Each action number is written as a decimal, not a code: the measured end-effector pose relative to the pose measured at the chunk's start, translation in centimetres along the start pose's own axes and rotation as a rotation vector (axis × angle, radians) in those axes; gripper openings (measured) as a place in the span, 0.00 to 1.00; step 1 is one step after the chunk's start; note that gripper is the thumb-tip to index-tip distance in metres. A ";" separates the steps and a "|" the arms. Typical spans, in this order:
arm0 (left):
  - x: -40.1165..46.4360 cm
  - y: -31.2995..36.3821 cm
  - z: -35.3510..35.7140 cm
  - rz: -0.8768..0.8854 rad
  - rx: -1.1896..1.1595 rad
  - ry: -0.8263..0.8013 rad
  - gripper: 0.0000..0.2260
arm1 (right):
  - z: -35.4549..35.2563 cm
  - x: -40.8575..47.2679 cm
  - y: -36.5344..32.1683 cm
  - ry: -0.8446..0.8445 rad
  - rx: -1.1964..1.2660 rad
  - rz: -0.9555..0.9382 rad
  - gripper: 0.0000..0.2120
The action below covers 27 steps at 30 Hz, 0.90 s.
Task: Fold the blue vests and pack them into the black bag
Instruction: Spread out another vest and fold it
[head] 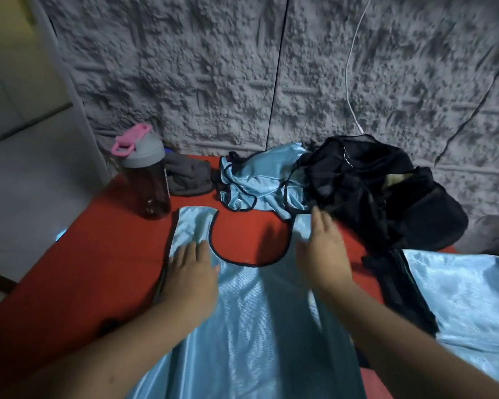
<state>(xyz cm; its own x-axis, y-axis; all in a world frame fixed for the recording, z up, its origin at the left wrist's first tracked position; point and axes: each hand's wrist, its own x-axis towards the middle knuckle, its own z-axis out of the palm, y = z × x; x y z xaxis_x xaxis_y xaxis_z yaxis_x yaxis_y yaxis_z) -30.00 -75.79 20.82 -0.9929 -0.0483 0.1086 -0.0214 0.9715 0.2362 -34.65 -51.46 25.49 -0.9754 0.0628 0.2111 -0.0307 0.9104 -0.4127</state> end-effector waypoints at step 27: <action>-1.2 -5.8 -1.3 0.031 0.095 -0.179 0.31 | 3.1 -5.3 2.7 -0.294 -0.275 0.049 0.39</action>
<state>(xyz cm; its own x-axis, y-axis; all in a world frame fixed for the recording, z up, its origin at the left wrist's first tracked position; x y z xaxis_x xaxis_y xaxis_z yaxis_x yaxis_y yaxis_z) -28.53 -81.68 20.60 -0.9980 0.0158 -0.0614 0.0069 0.9898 0.1426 -30.26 -50.61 20.51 -0.9963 0.0255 -0.0819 0.0380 0.9871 -0.1554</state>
